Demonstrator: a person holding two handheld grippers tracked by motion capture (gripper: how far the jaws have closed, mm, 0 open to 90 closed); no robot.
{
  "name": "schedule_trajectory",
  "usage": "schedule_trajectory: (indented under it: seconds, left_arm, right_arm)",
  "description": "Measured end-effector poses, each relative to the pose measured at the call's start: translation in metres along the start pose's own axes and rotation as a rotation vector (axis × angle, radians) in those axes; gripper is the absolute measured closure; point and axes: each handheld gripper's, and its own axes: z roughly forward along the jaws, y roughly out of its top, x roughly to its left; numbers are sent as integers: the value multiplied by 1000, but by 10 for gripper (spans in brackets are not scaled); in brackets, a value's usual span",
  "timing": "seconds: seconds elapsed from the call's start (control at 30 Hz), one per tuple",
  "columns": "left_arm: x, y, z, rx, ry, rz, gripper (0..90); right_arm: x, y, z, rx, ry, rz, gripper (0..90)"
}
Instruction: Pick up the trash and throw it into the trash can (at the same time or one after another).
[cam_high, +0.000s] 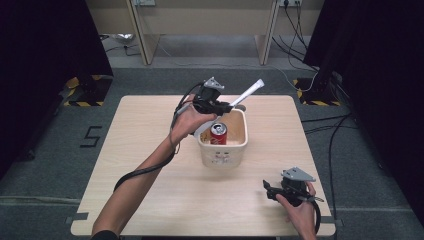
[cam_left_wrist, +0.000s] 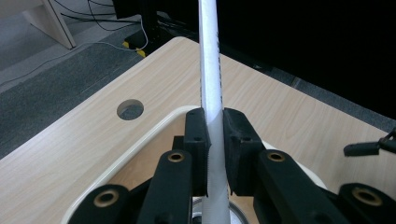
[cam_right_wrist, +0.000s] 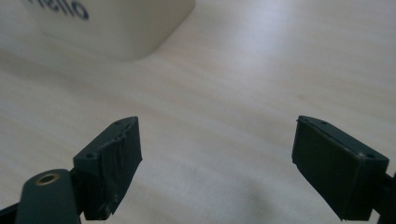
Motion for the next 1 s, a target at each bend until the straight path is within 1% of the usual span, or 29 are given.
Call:
schedule_trajectory:
  seconds: [0.07,0.1,0.13,0.17,0.2,0.23,0.27,0.33,0.43,0.47,0.53,0.63,0.77,0.9,1.0]
  left_arm:
    - [0,1,2,-1,1,2,800]
    - [0,1,2,-2,1,3,800]
    - [0,2,3,-2,1,6,800]
    - [-2,3,4,-7,-5,10,800]
    - [-2,3,4,-7,-5,10,800]
    - [-3,4,5,-9,-6,12,800]
    - [-4,5,5,-13,-6,15,800]
    - [-6,7,6,-21,-15,18,801]
    - [-9,8,7,-20,-22,27,801]
    - [-10,8,7,-16,-23,33,800]
    - [-11,8,9,-15,-26,32,800]
    - [-10,7,12,-9,-22,33,800]
    - [-12,6,15,-4,-18,47,800]
    - [-16,6,16,-8,-24,62,800]
    - [-18,5,16,-5,-21,75,800]
  right_arm:
    - [-3,11,-3,-19,5,3,158]
    - [-5,22,-5,-35,19,7,158]
    - [-5,22,-5,-35,19,7,158]
    - [-7,35,-5,-46,41,5,158]
    - [-7,35,-5,-46,41,5,158]
    - [-9,47,-6,-59,51,0,158]
    - [-9,47,-6,-59,51,0,158]
    - [-11,61,-6,-75,60,-3,157]
    - [-17,87,-7,-109,88,13,157]
    - [-18,93,-7,-117,94,11,157]
    - [-22,110,-7,-137,107,20,156]
    - [-24,129,-4,-138,100,2,157]
    - [-28,151,4,-149,126,31,158]
    - [-31,166,11,-156,137,51,158]
    - [-33,177,14,-171,168,74,161]
